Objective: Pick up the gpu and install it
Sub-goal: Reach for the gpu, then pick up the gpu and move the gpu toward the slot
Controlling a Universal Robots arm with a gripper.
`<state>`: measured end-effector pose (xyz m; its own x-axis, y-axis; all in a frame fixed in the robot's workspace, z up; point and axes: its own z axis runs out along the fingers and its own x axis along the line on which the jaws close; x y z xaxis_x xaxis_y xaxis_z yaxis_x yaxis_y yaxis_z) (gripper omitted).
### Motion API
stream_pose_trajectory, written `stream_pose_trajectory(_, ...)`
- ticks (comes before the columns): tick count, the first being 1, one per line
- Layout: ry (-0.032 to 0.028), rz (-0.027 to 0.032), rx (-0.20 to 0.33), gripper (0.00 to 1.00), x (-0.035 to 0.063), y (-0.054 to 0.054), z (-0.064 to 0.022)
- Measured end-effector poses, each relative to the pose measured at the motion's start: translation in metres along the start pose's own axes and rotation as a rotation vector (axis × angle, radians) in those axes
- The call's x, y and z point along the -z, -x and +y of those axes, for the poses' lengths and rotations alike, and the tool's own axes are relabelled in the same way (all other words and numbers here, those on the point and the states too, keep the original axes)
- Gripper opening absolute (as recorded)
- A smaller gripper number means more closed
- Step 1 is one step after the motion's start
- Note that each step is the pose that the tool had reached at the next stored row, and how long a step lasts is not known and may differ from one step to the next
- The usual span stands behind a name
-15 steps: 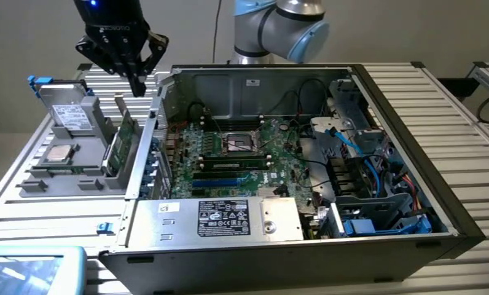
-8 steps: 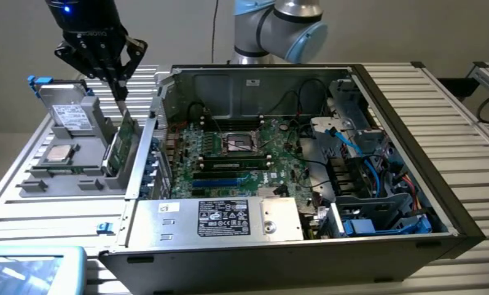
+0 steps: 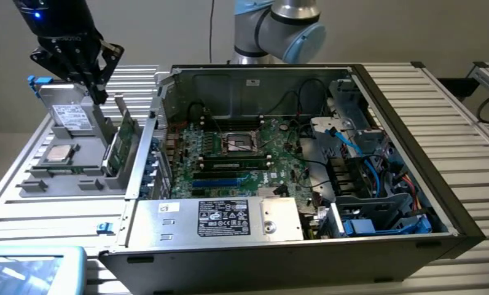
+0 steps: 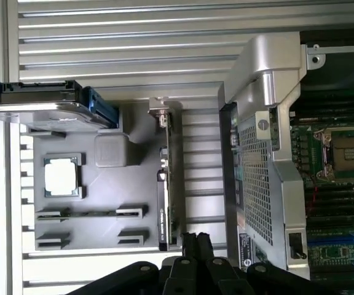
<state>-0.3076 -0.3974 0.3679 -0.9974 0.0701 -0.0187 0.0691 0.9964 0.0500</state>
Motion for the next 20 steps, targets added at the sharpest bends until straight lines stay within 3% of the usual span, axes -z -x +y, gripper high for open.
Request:
stream_pose_trajectory(3, 0.0001, 0.0, 0.0, 0.12, -0.002, -0.013, 0.0007)
stream_pose_trajectory(11, 0.0003, 0.0001, 0.008, 0.12, -0.0095, -0.028, 0.0047)
stream_pose_trajectory(20, 0.0003, 0.0009, 0.013, 0.12, -0.0131, -0.03, 0.0048)
